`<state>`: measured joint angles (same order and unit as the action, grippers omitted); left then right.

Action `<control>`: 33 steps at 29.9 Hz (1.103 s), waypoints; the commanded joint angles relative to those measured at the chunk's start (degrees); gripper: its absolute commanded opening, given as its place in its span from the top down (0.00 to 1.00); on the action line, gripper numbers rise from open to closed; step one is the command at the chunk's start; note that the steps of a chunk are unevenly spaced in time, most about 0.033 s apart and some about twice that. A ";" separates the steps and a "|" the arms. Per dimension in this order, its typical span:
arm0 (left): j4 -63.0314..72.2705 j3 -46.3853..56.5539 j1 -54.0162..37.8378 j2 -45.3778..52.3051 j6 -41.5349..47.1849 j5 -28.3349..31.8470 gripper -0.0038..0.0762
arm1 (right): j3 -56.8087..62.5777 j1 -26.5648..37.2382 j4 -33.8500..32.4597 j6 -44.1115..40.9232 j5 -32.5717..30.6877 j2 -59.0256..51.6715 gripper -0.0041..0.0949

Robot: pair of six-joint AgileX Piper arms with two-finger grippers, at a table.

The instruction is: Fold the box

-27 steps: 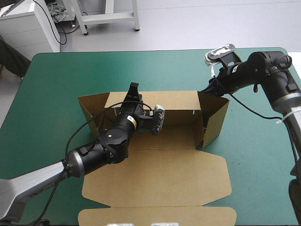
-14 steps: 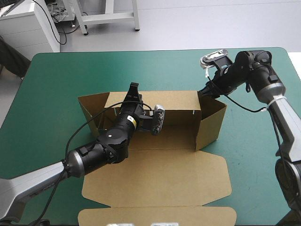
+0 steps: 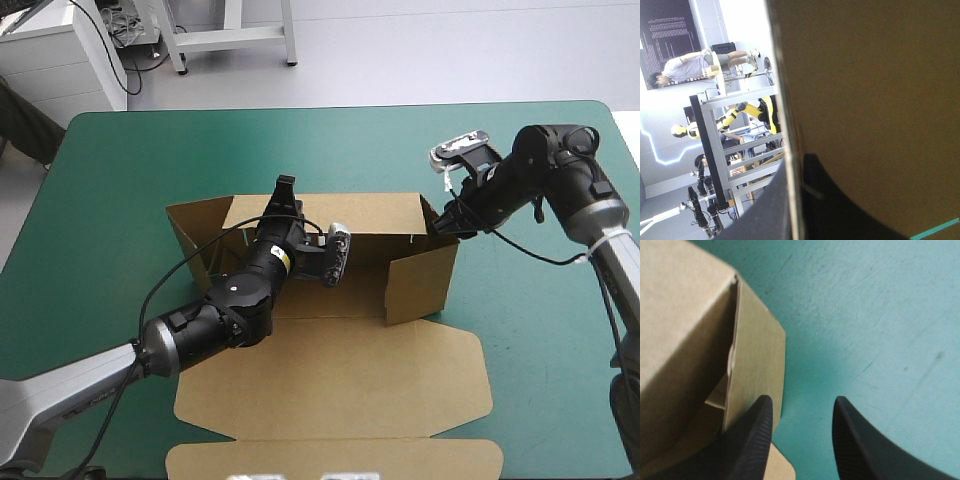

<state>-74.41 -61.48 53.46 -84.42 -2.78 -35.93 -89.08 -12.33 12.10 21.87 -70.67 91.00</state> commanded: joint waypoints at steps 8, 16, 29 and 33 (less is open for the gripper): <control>-0.81 -0.98 0.34 1.45 -0.03 2.62 0.96 | 11.78 0.21 10.33 4.41 5.77 -8.58 0.61; -0.81 -0.98 0.34 1.45 -0.03 3.12 0.96 | 19.62 0.21 17.88 9.51 11.99 -14.99 0.61; -0.70 -0.89 0.34 1.45 -0.03 3.88 0.96 | 23.83 0.12 20.69 8.03 19.47 -15.99 0.61; -0.82 -0.61 0.34 1.45 -0.03 4.01 0.96 | 23.83 -3.88 17.55 3.62 24.98 -15.99 0.64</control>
<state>-74.51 -61.42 53.36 -84.48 -2.78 -35.01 -63.83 -13.91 30.74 28.17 -53.22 76.74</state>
